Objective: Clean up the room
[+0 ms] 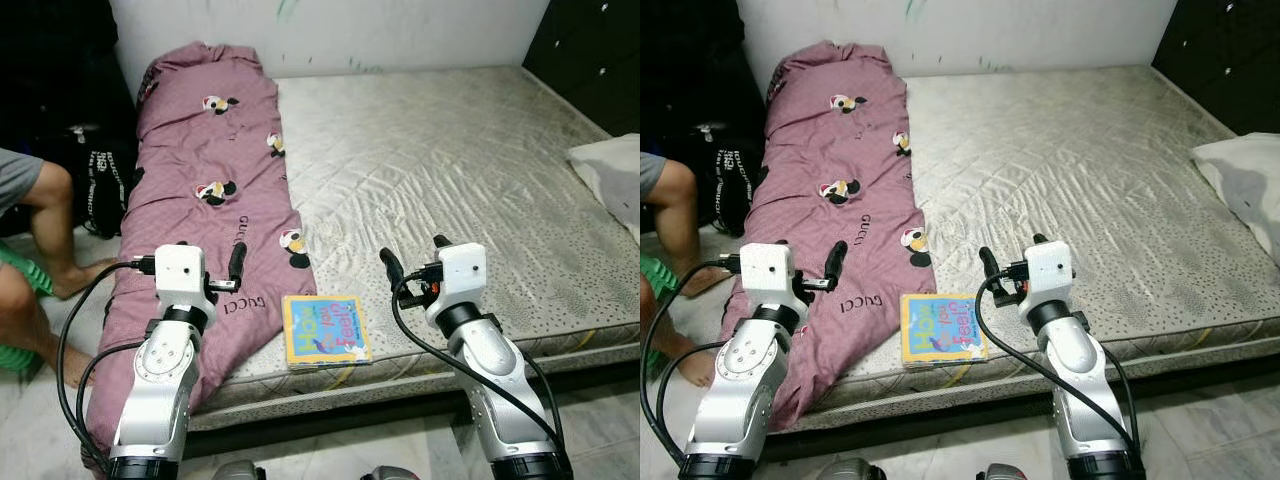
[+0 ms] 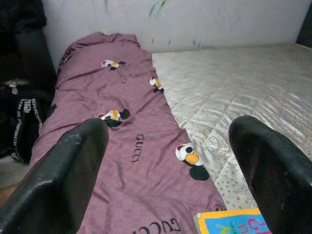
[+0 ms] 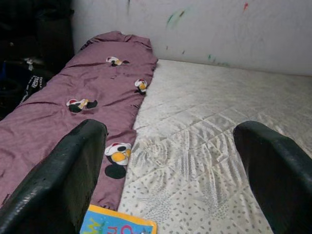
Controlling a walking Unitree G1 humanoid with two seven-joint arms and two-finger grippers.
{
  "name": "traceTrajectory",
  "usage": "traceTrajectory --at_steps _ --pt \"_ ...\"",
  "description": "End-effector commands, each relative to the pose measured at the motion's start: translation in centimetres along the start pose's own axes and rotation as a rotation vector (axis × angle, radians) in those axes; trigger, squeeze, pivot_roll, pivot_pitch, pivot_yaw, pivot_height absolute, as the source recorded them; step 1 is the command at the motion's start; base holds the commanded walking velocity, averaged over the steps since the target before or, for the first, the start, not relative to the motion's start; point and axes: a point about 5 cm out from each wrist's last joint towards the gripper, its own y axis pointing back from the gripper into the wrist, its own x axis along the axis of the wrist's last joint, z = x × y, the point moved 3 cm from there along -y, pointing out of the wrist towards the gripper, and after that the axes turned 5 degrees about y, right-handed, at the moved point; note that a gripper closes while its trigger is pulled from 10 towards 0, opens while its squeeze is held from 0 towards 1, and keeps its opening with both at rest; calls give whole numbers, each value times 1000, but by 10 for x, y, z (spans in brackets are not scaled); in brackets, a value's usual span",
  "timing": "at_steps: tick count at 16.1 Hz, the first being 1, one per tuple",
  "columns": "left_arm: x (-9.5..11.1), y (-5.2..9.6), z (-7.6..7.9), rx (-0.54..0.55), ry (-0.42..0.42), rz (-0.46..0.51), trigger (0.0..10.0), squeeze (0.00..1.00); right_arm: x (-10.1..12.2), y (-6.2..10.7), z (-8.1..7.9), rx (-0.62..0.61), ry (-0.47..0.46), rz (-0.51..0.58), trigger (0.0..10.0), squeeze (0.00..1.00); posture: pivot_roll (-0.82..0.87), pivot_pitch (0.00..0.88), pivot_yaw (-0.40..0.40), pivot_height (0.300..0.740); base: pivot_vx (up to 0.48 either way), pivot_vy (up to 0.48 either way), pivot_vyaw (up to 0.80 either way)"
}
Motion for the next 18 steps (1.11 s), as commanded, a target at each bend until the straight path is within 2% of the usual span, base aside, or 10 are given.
traceTrajectory --at_steps 1,12,18 --pt "3 -1 -1 -6 3 6 10000 0 4 -2 2 -10 7 14 10000 0 -10 0 -6 740 0 0 0" --pt "3 -2 0 -11 13 8 10000 0 8 -4 -1 8 -11 38 10000 0 -9 0 -6 740 0 0 0" --pt "5 -4 0 -10 13 20 10000 0 9 -4 0 11 -8 41 10000 0 -10 0 -7 682 0 0 0"
